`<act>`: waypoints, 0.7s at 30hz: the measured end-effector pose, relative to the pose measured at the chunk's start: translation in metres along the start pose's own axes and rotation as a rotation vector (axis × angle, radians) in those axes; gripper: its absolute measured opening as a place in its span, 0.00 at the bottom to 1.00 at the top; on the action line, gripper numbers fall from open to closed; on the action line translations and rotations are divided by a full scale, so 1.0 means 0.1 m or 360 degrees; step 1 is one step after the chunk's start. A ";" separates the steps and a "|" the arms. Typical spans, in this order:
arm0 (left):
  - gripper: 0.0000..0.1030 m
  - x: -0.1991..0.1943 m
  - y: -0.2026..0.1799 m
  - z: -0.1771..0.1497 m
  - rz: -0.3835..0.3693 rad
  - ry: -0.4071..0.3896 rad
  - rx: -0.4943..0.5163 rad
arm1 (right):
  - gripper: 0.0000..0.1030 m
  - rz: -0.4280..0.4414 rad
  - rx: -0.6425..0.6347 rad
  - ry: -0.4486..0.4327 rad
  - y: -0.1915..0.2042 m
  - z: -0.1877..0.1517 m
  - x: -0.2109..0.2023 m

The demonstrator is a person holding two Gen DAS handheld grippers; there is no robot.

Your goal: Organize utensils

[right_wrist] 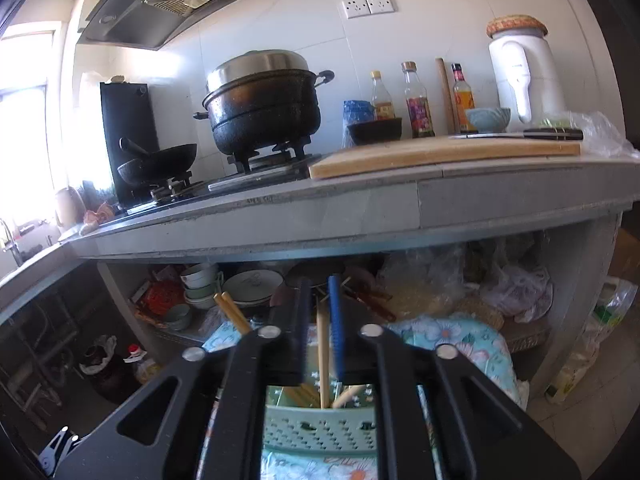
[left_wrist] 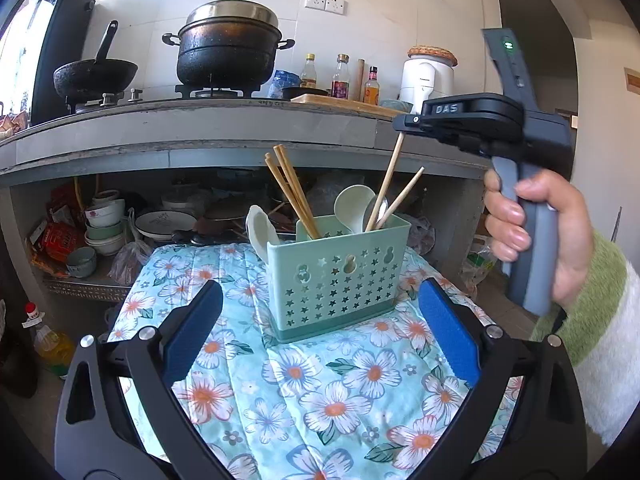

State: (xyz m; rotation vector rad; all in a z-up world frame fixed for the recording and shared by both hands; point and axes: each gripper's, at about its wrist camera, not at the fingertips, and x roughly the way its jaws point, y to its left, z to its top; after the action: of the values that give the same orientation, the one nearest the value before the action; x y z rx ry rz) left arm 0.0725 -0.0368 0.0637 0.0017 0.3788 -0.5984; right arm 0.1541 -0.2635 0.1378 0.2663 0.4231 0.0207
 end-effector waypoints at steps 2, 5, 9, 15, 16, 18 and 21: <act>0.92 0.02 -0.01 0.00 -0.0005 0.0007 -0.0003 | 0.37 0.0024 0.0078 -0.0050 -0.08 -0.02 -0.19; 0.92 0.05 -0.04 0.00 -0.0014 0.0017 -0.0012 | 0.42 0.0027 0.0203 -0.0089 -0.22 -0.09 -0.47; 0.92 0.11 -0.06 -0.03 -0.0016 0.0056 -0.0036 | 0.51 -0.0058 0.0333 -0.0081 -0.32 -0.41 -0.80; 0.92 0.28 -0.10 -0.12 0.0035 0.0188 -0.0057 | 0.55 -0.0368 0.0318 0.0230 -0.25 -1.20 -0.88; 0.92 0.29 -0.11 -0.13 0.0064 0.0202 -0.0055 | 0.58 -0.0390 0.0311 0.0293 -0.23 -1.32 -0.87; 0.92 0.30 -0.13 -0.13 0.0145 0.0203 -0.0032 | 0.61 -0.0436 0.0285 0.0398 -0.20 -1.49 -0.84; 0.92 0.30 -0.18 -0.12 0.0280 0.0176 0.0045 | 0.69 -0.0494 0.0213 0.0488 -0.13 -1.66 -0.81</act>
State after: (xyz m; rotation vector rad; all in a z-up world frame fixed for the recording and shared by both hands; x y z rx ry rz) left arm 0.0811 -0.0671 0.0442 0.0946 0.4721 -0.4305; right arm 0.0116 -0.2407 0.0215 0.3283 0.7690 -0.2745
